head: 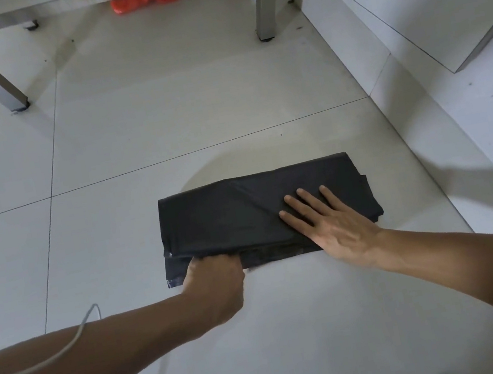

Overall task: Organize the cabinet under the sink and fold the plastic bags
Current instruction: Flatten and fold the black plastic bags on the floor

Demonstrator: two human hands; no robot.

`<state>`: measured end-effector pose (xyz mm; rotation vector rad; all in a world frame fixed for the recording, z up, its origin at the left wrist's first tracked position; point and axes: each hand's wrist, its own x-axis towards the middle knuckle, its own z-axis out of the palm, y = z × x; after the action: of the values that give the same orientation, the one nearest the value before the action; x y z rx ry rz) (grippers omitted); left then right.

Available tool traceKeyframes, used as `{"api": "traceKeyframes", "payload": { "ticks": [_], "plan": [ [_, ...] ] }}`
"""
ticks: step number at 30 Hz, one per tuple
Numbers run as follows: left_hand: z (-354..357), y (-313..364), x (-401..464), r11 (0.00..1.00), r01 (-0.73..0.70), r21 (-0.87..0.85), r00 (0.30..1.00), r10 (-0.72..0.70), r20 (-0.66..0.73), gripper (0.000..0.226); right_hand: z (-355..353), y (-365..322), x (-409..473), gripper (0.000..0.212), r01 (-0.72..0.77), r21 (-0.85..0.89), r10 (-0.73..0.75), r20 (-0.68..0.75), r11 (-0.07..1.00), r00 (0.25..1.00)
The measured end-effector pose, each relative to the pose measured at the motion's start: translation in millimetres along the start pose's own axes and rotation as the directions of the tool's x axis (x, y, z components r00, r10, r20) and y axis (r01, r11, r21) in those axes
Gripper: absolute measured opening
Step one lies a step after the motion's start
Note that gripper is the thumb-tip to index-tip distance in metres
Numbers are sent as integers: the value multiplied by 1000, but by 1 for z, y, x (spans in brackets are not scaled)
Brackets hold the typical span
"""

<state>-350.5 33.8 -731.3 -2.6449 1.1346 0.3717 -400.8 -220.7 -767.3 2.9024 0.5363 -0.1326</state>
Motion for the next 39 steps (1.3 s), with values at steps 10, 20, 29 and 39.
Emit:
{"api": "traceKeyframes", "payload": {
  "ticks": [10,20,29,39],
  "plan": [
    [-30,-17,48,938,-115,-328,885,-53,-463,45,-1,5,-3,59,41,-17,-42,-73,999,996],
    [27,-33,61,994,21,-108,993,-34,-114,84,-13,-3,9,47,35,369,59,-241,929,969],
    [38,-33,59,995,42,-93,987,-56,-151,86,-1,-30,56,74,-397,223,387,90,890,918],
    [51,-58,44,941,253,-224,954,-281,-102,90,13,15,19,79,-569,230,552,136,790,822]
  ]
}}
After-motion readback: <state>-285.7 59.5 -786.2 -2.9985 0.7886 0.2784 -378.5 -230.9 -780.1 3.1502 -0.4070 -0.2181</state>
